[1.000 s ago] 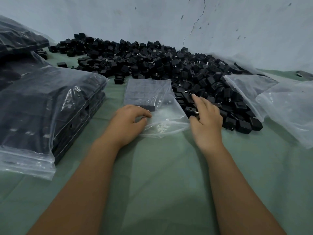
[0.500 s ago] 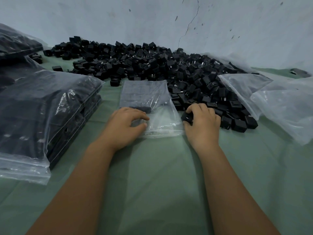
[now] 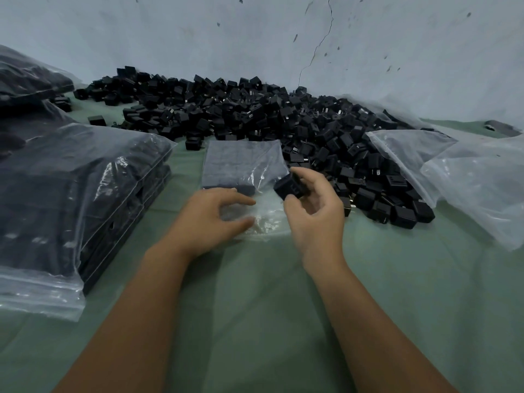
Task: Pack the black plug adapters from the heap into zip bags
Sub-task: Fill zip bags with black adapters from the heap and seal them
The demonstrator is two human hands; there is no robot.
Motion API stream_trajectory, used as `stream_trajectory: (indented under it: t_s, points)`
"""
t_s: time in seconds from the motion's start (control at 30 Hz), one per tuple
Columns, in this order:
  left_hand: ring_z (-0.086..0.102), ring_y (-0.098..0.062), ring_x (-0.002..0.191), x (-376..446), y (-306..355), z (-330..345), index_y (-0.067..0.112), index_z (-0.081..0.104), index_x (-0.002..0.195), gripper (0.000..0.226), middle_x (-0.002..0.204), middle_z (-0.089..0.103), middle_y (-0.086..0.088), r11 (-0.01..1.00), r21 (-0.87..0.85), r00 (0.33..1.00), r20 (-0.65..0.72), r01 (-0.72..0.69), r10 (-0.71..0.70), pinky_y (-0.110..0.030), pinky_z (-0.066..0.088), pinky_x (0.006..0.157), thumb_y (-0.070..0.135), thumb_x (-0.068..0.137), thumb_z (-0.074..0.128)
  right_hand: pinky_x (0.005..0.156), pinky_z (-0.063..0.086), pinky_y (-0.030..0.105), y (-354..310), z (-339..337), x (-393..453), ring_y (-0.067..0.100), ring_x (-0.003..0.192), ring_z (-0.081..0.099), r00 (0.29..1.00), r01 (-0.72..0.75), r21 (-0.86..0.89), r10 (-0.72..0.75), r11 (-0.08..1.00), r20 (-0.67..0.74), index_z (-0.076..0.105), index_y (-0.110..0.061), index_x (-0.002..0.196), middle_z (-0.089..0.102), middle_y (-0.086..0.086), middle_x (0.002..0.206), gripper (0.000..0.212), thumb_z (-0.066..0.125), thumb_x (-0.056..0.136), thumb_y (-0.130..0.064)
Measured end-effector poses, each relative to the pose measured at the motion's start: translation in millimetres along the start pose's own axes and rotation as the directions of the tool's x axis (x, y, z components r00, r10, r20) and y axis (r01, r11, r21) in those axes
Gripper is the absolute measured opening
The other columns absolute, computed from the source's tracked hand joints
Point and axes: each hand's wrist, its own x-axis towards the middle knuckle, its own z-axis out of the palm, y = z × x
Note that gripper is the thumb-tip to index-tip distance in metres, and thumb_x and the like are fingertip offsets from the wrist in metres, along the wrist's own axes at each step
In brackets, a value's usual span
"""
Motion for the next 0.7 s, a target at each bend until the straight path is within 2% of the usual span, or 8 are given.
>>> stream_trajectory:
  t_s: [0.07, 0.13, 0.2, 0.3, 0.43, 0.5, 0.6, 0.7]
  points:
    - [0.057, 0.012, 0.106, 1, 1, 2, 0.041, 0.074, 0.093, 0.011, 0.096, 0.068, 0.030, 0.991, -0.126, 0.996, -0.073, 0.049, -0.058, -0.006, 0.037, 0.088, 0.033, 0.085, 0.074, 0.077, 0.050, 0.023, -1, 7, -8, 0.011, 0.088, 0.062, 0.998, 0.055, -0.003, -0.055, 0.998, 0.039, 0.063, -0.025, 0.104, 0.066, -0.003, 0.099, 0.033, 0.059, 0.075, -0.009]
    - [0.059, 0.017, 0.094, 2, 1, 3, 0.046, 0.071, 0.080, 0.021, 0.087, 0.067, 0.036, 0.968, -0.237, 0.990, -0.098, 0.080, -0.106, -0.002, 0.039, 0.081, 0.026, 0.088, 0.072, 0.070, 0.050, 0.027, -3, 13, -14, 0.014, 0.079, 0.059, 0.994, 0.085, -0.024, -0.084, 0.996, 0.067, 0.060, -0.024, 0.099, 0.064, -0.009, 0.088, 0.028, 0.060, 0.073, -0.015]
    - [0.063, 0.009, 0.092, 3, 1, 3, 0.037, 0.075, 0.086, 0.015, 0.090, 0.072, 0.024, 0.948, -0.305, 0.989, -0.087, 0.091, -0.123, -0.013, 0.045, 0.084, 0.025, 0.091, 0.067, 0.064, 0.047, 0.026, -2, 15, -17, 0.011, 0.075, 0.054, 0.973, 0.214, -0.174, -0.194, 0.961, 0.125, 0.056, -0.023, 0.096, 0.059, -0.011, 0.084, 0.025, 0.063, 0.072, -0.017]
    - [0.067, -0.009, 0.092, 3, 4, 2, 0.024, 0.077, 0.091, 0.015, 0.091, 0.075, 0.009, 0.933, -0.347, 0.984, -0.111, 0.091, -0.137, -0.028, 0.049, 0.085, 0.024, 0.095, 0.063, 0.059, 0.046, 0.028, 3, 13, -16, 0.014, 0.081, 0.055, 0.887, 0.460, -0.549, -0.336, 0.698, 0.316, 0.059, -0.019, 0.097, 0.057, -0.005, 0.095, 0.029, 0.066, 0.070, -0.012]
    - [0.065, 0.005, 0.083, 2, 9, 3, 0.033, 0.075, 0.084, 0.018, 0.085, 0.074, 0.019, 0.910, -0.409, 0.975, -0.165, 0.069, -0.149, -0.008, 0.045, 0.074, 0.019, 0.092, 0.067, 0.057, 0.036, 0.028, 1, 14, -16, 0.025, 0.077, 0.054, 0.860, 0.509, -0.752, -0.203, 0.418, 0.469, 0.062, -0.017, 0.086, 0.054, 0.004, 0.091, 0.015, 0.067, 0.071, -0.019]
    - [0.065, 0.007, 0.088, 1, 11, 2, 0.033, 0.076, 0.087, 0.018, 0.088, 0.074, 0.022, 0.902, -0.430, 0.979, -0.160, 0.047, -0.127, -0.006, 0.043, 0.076, 0.017, 0.091, 0.068, 0.060, 0.031, 0.028, 0, 14, -18, 0.025, 0.069, 0.053, 0.856, 0.515, -0.765, -0.194, 0.387, 0.479, 0.063, -0.017, 0.080, 0.055, 0.006, 0.081, 0.017, 0.070, 0.068, -0.027]
    - [0.066, 0.006, 0.087, -2, 15, -1, 0.027, 0.078, 0.089, 0.015, 0.088, 0.074, 0.018, 0.883, -0.469, 0.982, -0.164, 0.002, -0.089, -0.005, 0.044, 0.076, 0.014, 0.089, 0.070, 0.057, 0.030, 0.025, 0, 17, -20, 0.023, 0.058, 0.054, 0.875, 0.484, -0.820, -0.162, 0.306, 0.456, 0.064, -0.017, 0.073, 0.055, 0.004, 0.071, 0.019, 0.077, 0.061, -0.020]
    - [0.069, -0.003, 0.087, -3, 17, -3, 0.018, 0.079, 0.090, 0.011, 0.090, 0.076, 0.008, 0.868, -0.497, 0.989, -0.131, 0.000, -0.075, -0.008, 0.046, 0.075, 0.012, 0.089, 0.069, 0.063, 0.038, 0.027, 2, 18, -16, 0.023, 0.076, 0.060, 0.883, 0.469, -0.853, -0.098, 0.229, 0.459, 0.065, -0.017, 0.092, 0.061, 0.005, 0.087, 0.024, 0.070, 0.068, -0.014]
